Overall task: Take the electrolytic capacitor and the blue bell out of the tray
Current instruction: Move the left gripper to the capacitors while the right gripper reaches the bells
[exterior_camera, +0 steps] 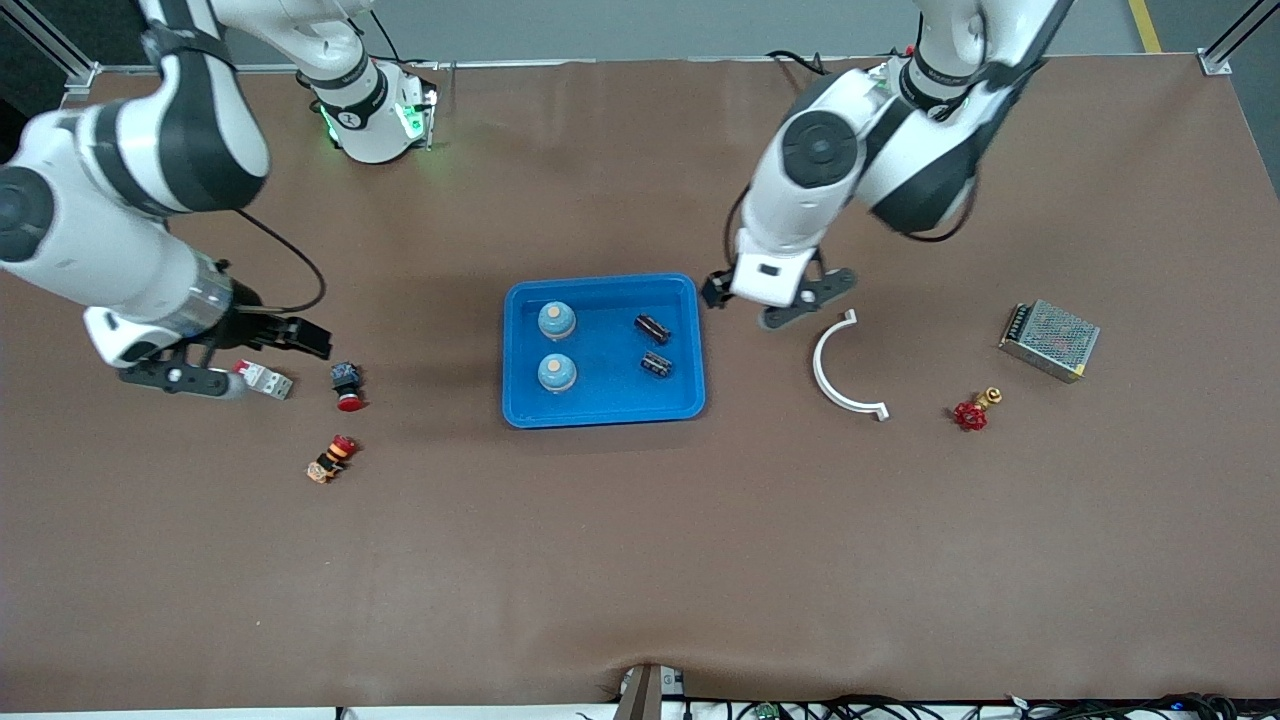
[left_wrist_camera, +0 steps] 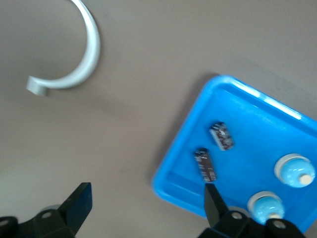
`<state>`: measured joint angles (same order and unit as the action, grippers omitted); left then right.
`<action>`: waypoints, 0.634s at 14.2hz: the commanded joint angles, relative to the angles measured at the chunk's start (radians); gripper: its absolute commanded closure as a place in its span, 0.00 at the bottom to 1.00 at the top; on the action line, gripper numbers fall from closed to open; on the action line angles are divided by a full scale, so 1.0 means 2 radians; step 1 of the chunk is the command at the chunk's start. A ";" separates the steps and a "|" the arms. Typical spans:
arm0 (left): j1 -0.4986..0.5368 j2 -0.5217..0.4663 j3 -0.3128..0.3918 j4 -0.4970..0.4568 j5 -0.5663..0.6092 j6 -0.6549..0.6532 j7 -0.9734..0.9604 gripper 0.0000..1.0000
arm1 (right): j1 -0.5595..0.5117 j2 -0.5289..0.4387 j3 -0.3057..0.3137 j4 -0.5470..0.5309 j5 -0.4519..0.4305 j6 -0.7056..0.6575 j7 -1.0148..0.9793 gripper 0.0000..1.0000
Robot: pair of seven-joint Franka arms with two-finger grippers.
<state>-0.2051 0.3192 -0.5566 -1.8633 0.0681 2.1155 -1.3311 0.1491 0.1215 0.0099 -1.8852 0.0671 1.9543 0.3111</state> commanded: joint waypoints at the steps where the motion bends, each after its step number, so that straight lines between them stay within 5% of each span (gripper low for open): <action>1: -0.031 0.063 -0.002 0.014 0.050 0.051 -0.100 0.10 | 0.040 0.017 -0.003 -0.036 0.008 0.049 0.047 0.00; 5: -0.064 0.136 0.001 0.019 0.122 0.126 -0.236 0.10 | 0.109 0.075 -0.003 -0.045 0.007 0.130 0.162 0.00; 9: -0.097 0.196 0.001 0.059 0.191 0.128 -0.337 0.14 | 0.129 0.122 -0.003 -0.046 0.008 0.200 0.196 0.00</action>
<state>-0.3642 0.6539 -0.5564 -1.8143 0.3945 2.3775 -1.9264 0.3978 0.3355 0.0142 -1.9849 0.0687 2.3145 0.6790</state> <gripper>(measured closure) 0.123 0.000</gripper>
